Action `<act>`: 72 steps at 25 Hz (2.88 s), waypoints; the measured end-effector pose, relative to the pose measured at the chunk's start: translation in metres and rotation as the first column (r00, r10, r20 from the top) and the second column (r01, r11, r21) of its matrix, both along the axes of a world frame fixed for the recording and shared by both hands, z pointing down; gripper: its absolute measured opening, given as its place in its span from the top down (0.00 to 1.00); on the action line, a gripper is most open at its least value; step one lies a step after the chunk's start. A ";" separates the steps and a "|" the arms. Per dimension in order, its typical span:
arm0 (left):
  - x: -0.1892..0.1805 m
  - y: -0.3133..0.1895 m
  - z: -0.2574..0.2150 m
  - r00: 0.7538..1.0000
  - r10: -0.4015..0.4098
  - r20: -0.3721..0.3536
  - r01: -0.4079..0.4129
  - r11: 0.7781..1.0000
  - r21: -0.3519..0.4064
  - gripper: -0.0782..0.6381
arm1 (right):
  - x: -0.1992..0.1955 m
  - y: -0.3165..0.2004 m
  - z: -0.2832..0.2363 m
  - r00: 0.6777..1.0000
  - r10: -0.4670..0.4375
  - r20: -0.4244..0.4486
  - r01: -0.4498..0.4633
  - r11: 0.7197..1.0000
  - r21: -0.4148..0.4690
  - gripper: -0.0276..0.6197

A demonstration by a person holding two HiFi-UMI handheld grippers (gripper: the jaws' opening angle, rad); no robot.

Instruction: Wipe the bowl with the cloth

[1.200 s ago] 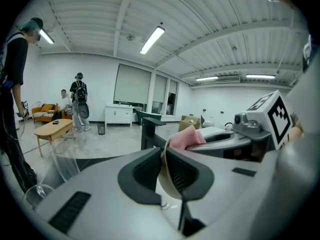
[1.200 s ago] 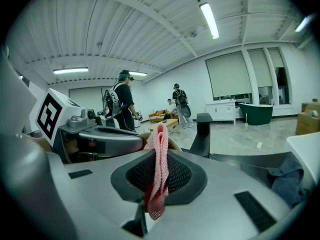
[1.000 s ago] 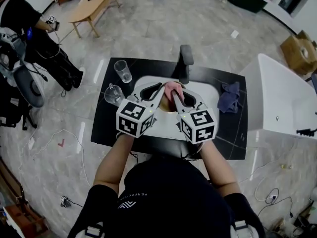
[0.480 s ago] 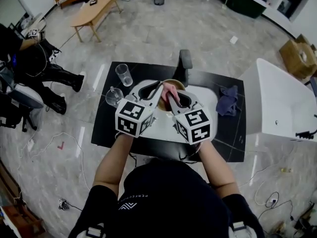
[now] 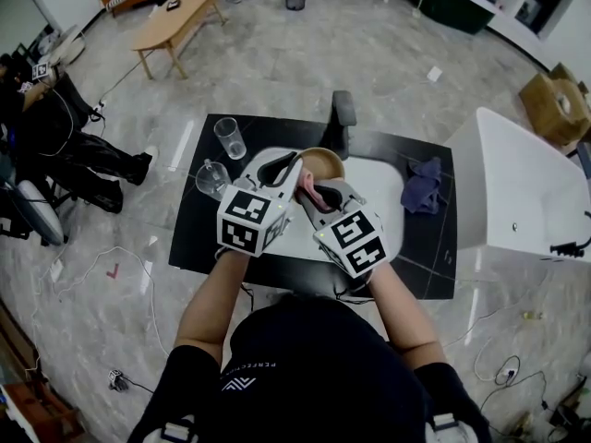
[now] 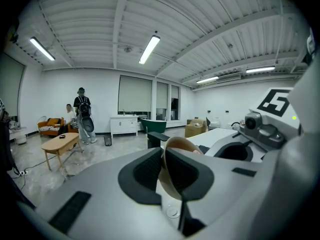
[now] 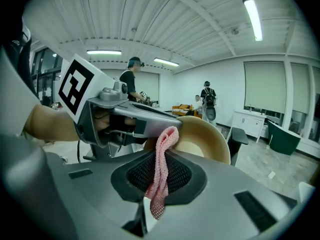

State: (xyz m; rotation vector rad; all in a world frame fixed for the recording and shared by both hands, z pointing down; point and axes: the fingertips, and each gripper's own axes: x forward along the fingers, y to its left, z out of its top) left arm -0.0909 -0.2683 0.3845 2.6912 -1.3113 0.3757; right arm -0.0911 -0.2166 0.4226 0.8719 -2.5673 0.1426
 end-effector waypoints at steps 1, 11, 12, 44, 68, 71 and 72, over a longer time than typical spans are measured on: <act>0.000 0.000 0.001 1.000 0.001 0.004 -0.001 1.000 -0.004 0.85 | -0.001 0.002 0.001 1.000 -0.020 -0.020 0.020 1.000 0.005 0.88; 0.006 0.001 0.017 0.998 0.019 0.052 -0.017 0.999 -0.036 0.85 | 0.021 0.004 0.030 0.949 -0.055 -0.309 0.070 0.997 0.036 0.88; 0.006 0.001 0.018 0.998 0.021 0.054 -0.019 0.999 -0.038 0.85 | 0.024 0.002 0.031 0.946 -0.043 -0.320 0.057 0.998 0.036 0.88; 0.010 0.005 0.031 0.996 0.001 -0.093 -0.009 0.996 -0.084 0.86 | 0.041 -0.033 0.002 0.960 0.160 -0.231 -0.114 0.973 0.199 0.88; -0.021 -0.005 0.019 0.988 -0.152 0.016 0.152 0.988 -0.007 0.86 | 0.068 -0.033 -0.011 0.938 0.270 -0.215 -0.235 0.956 0.173 0.88; -0.015 0.000 0.017 0.991 -0.129 0.025 0.128 0.992 0.006 0.86 | 0.070 -0.035 -0.008 0.933 0.282 -0.226 -0.249 0.955 0.162 0.88; -0.013 0.001 0.016 0.992 -0.122 0.024 0.121 0.993 0.006 0.86 | 0.070 -0.035 -0.008 0.933 0.283 -0.223 -0.251 0.954 0.164 0.88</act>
